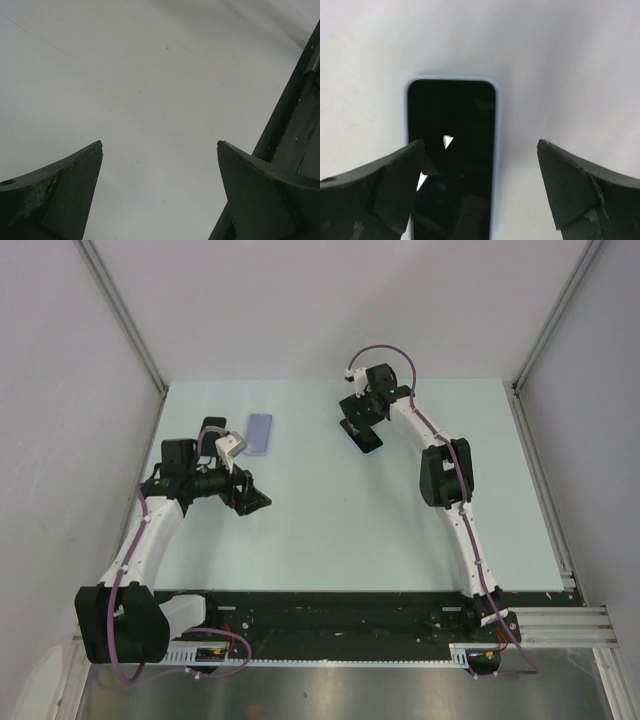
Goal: Take the phone out of the phone case
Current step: Move the phone to the center of the board, then pick up the phone at the center of the board.
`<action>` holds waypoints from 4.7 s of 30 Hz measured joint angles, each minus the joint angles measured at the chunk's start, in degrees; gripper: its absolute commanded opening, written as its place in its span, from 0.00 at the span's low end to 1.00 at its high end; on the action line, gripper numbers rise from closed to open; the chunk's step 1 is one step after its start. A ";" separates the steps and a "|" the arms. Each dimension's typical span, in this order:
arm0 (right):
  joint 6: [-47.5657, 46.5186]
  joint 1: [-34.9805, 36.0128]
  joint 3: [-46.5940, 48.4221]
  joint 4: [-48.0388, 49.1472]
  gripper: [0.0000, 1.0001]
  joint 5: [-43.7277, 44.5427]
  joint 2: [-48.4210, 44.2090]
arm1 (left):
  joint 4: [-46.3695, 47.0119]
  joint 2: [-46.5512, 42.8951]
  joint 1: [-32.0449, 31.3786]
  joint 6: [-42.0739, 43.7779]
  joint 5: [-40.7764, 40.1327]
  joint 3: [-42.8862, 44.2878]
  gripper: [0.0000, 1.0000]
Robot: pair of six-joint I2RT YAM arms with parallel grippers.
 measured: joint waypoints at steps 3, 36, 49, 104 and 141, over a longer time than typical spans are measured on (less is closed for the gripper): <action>0.55 -0.26 0.52 -1.31 1.00 -2.73 0.96 | 0.00 0.07 0.00 0.02 0.00 0.00 1.00; -7.65 0.79 -4.31 -8.37 0.84 -6.43 -2.01 | -0.02 0.76 0.00 0.02 0.00 -0.02 1.00; -13.57 1.07 -10.38 -7.39 0.54 -7.32 -5.29 | 0.00 0.76 0.00 0.02 0.02 -0.02 1.00; -26.01 4.96 -30.18 -16.28 0.79 -3.67 -18.03 | 0.00 0.74 0.00 0.04 0.28 -0.33 1.00; -20.55 6.82 -48.37 -7.39 0.33 -5.55 -30.56 | 1.88 26.64 -2.23 -8.79 2.86 14.75 0.98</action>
